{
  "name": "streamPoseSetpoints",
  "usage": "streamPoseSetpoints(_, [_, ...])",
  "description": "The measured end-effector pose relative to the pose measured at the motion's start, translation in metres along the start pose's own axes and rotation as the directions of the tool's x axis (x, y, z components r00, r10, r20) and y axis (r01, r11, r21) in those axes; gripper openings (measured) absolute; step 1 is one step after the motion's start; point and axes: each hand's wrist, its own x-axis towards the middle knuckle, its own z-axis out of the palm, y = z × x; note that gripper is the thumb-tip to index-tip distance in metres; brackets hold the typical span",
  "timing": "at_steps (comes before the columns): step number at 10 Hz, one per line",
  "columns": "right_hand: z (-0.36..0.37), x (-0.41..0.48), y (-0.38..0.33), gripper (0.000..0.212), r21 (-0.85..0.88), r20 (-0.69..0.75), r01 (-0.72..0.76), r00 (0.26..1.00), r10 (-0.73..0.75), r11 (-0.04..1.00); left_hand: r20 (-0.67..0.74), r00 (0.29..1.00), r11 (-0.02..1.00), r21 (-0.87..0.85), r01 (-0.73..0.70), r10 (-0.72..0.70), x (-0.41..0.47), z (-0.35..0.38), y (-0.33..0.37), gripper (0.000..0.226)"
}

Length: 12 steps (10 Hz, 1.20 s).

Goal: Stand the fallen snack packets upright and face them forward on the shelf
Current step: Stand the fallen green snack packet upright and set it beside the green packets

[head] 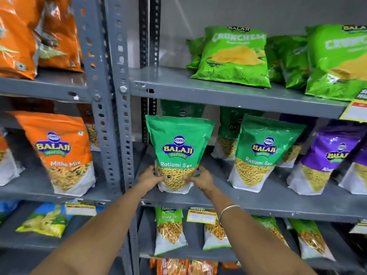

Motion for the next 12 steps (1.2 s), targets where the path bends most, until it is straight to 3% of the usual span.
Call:
streamPoseSetpoints(6, [-0.001, -0.028, 0.003, 0.069, 0.025, 0.062, 0.004, 0.998, -0.005, 1.000, 0.067, 0.997, 0.990, 0.137, 0.027, -0.036, -0.042, -0.014, 0.009, 0.059])
streamPoseSetpoints(7, [-0.006, -0.029, -0.001, 0.072, -0.022, 0.115, 0.005, 0.993, -0.003, 1.000, 0.168, 0.975, 0.972, 0.209, 0.106, -0.142, -0.042, -0.018, 0.018, 0.061])
streamPoseSetpoints(8, [-0.017, -0.029, 0.001, 0.077, -0.073, 0.122, 0.004, 0.993, 0.005, 0.997, 0.290, 0.886, 0.905, 0.337, 0.259, -0.362, -0.044, -0.018, 0.026, 0.066])
streamPoseSetpoints(9, [-0.048, -0.024, 0.016, 0.082, -0.183, 0.031, -0.064, 0.997, 0.071, 0.981, 0.421, 0.688, 0.780, 0.515, 0.356, -0.591, -0.043, -0.008, 0.041, 0.067])
streamPoseSetpoints(10, [-0.081, -0.022, 0.027, 0.068, -0.262, 0.018, -0.148, 0.987, 0.158, 0.954, 0.463, 0.609, 0.742, 0.572, 0.350, -0.644, -0.042, 0.012, 0.052, 0.065])
streamPoseSetpoints(11, [-0.140, -0.019, 0.047, 0.029, -0.323, -0.001, -0.227, 0.971, 0.239, 0.919, 0.475, 0.543, 0.689, 0.661, 0.299, -0.692, -0.043, 0.057, 0.074, 0.056])
streamPoseSetpoints(12, [-0.178, -0.008, 0.065, 0.035, -0.307, -0.023, -0.271, 0.960, 0.278, 0.912, 0.476, 0.485, 0.643, 0.718, 0.266, -0.733, -0.043, 0.094, 0.089, 0.056])
